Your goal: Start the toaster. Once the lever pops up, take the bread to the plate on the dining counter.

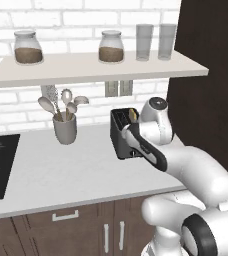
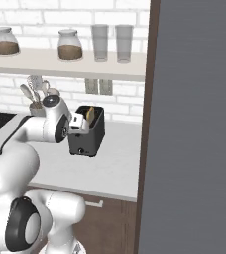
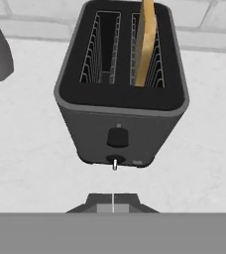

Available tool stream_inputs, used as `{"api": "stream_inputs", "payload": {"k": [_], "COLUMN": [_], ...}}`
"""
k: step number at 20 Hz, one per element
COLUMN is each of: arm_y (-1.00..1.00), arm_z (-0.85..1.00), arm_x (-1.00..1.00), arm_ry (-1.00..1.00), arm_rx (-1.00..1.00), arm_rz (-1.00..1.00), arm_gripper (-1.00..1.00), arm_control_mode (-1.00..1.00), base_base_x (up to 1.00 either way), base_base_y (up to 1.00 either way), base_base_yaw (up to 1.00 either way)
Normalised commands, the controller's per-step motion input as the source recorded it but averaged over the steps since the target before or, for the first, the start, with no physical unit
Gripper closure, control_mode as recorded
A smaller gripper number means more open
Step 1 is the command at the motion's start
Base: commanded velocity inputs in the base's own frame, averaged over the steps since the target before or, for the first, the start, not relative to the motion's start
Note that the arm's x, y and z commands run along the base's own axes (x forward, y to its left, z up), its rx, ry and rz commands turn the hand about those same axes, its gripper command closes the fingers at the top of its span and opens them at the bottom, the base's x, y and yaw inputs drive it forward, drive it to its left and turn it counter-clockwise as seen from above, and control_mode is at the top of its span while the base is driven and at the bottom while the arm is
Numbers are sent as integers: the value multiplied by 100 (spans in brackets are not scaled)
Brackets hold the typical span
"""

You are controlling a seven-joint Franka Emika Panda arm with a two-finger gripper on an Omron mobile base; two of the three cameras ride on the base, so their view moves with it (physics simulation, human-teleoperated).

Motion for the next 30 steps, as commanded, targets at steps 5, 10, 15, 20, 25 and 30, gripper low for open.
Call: {"api": "stream_inputs", "payload": {"k": [5, 10, 15, 20, 25, 30], "arm_y": [0, 0, 0, 0, 0, 0], "arm_z": [-11, -13, -13, -14, -19, -20], "arm_x": [20, 21, 21, 23, 15, 14], "arm_ry": [0, 0, 0, 0, 0, 0], "arm_rx": [0, 0, 0, 3, 2, 1], "arm_rz": [-5, -5, -2, 0, 0, 0], "arm_gripper": [100, 100, 100, 100, 100, 100], "arm_control_mode": [-100, -100, -100, -100, -100, -100], "base_base_x": [0, 0, 0, 0, 0, 0], "base_base_y": [0, 0, 0, 0, 0, 0], "base_base_yaw": [0, 0, 0, 0, 0, 0]}}
